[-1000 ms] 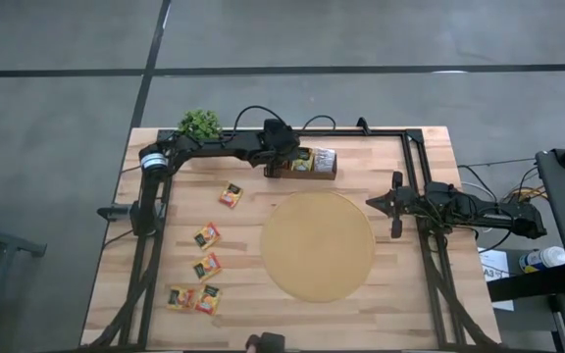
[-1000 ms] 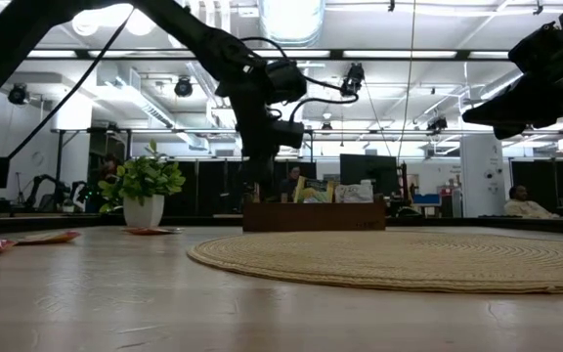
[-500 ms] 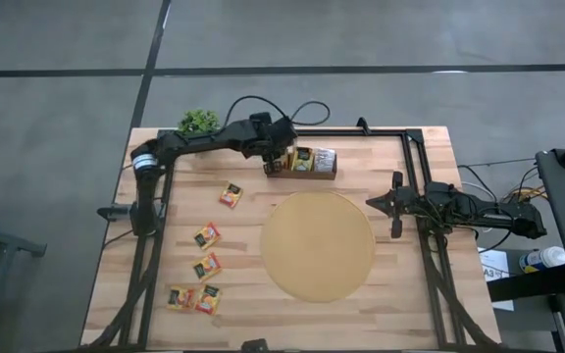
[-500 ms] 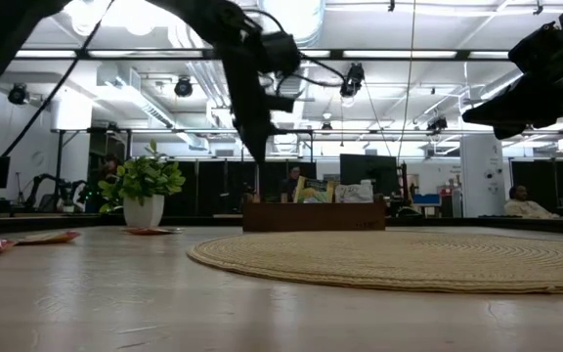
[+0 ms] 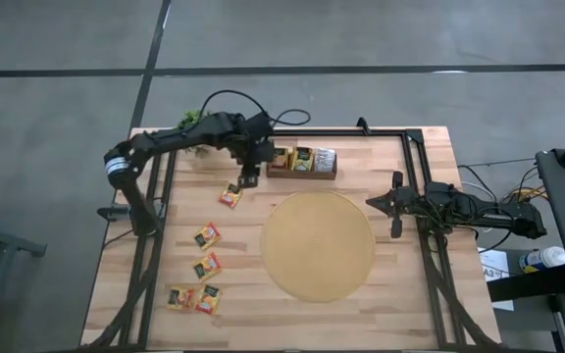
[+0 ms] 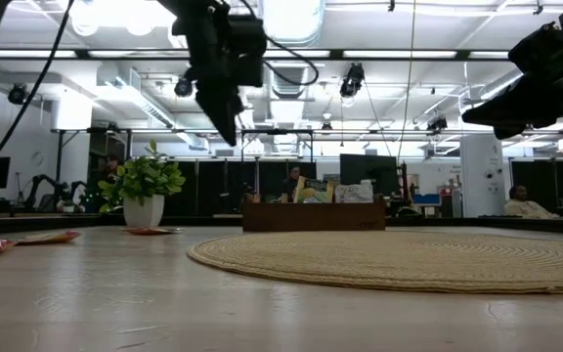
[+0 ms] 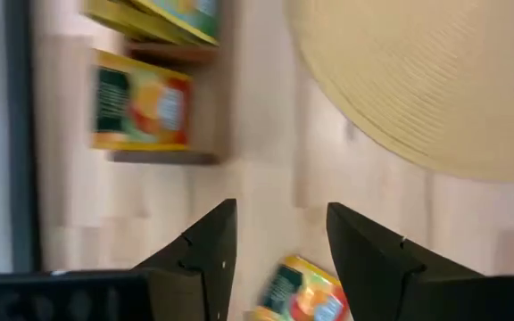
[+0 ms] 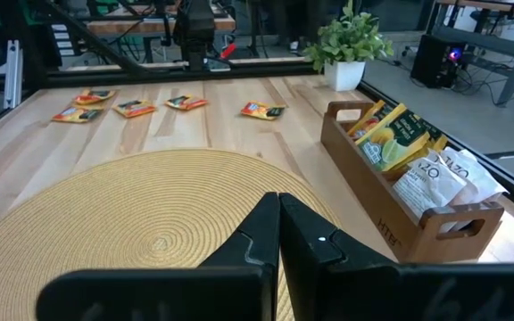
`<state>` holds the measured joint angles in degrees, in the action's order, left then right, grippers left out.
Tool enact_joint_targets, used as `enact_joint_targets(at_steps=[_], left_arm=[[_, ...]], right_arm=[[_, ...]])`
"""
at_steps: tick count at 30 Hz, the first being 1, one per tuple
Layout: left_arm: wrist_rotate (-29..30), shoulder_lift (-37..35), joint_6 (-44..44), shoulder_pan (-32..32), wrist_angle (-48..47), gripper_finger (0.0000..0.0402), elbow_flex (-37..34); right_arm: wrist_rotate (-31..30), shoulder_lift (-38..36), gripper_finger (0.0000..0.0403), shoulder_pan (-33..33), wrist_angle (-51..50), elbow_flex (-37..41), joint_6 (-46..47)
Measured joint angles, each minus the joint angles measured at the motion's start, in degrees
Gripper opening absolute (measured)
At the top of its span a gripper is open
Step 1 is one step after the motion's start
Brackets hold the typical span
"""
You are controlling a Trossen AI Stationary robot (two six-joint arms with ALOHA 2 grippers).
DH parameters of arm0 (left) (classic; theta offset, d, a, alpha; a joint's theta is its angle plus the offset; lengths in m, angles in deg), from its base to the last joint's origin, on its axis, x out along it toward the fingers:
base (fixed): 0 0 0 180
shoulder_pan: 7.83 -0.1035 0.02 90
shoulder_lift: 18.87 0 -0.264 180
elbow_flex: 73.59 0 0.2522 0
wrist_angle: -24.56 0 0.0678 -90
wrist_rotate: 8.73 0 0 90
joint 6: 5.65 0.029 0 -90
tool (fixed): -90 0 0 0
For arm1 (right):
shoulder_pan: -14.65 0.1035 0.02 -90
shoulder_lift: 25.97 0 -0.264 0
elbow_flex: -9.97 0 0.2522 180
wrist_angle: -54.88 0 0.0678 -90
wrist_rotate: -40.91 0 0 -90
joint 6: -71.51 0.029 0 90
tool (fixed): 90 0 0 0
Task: Pick & Place Tea
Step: Put the orange tea bag into the left section of the wooden organizer
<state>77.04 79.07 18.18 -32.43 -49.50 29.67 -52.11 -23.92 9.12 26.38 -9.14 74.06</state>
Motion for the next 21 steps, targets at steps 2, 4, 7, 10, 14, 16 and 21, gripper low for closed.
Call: enact_joint_targets(at_steps=[2, 4, 7, 10, 14, 16, 21], left_arm=[[-2.9, -0.7, 2.0, -0.7, -0.6, 0.0168, -1.8], [-6.5, -1.2, 3.9, -1.5, -1.4, 0.0168, -3.9], [-11.0, -1.7, 6.2, -2.6, -1.3, 0.0168, -8.0], [-11.3, -1.6, 9.5, -3.0, -1.6, 0.0168, -12.4], [-9.5, -1.6, 15.5, -3.2, -0.2, 0.0168, -17.9], [-7.0, -1.6, 17.1, -3.2, 2.3, 0.0168, -20.0], [-4.6, -1.6, 17.6, -4.0, 8.7, 0.0168, -23.1]], right_arm=[[0.0, 0.0, 0.0009, 0.0, 0.0, 0.0, 0.0], [0.0, 0.0, 0.0009, 0.0, 0.0, 0.0, 0.0], [0.0, 0.0, 0.0009, 0.0, 0.0, 0.0, 0.0], [0.0, 0.0, 0.0009, 0.0, 0.0, 0.0, 0.0], [0.0, 0.0, 0.0009, 0.0, 0.0, 0.0, 0.0], [0.0, 0.0, 0.0009, 0.0, 0.0, 0.0, 0.0], [0.0, 0.0, 0.0009, 0.0, 0.0, 0.0, 0.0]])
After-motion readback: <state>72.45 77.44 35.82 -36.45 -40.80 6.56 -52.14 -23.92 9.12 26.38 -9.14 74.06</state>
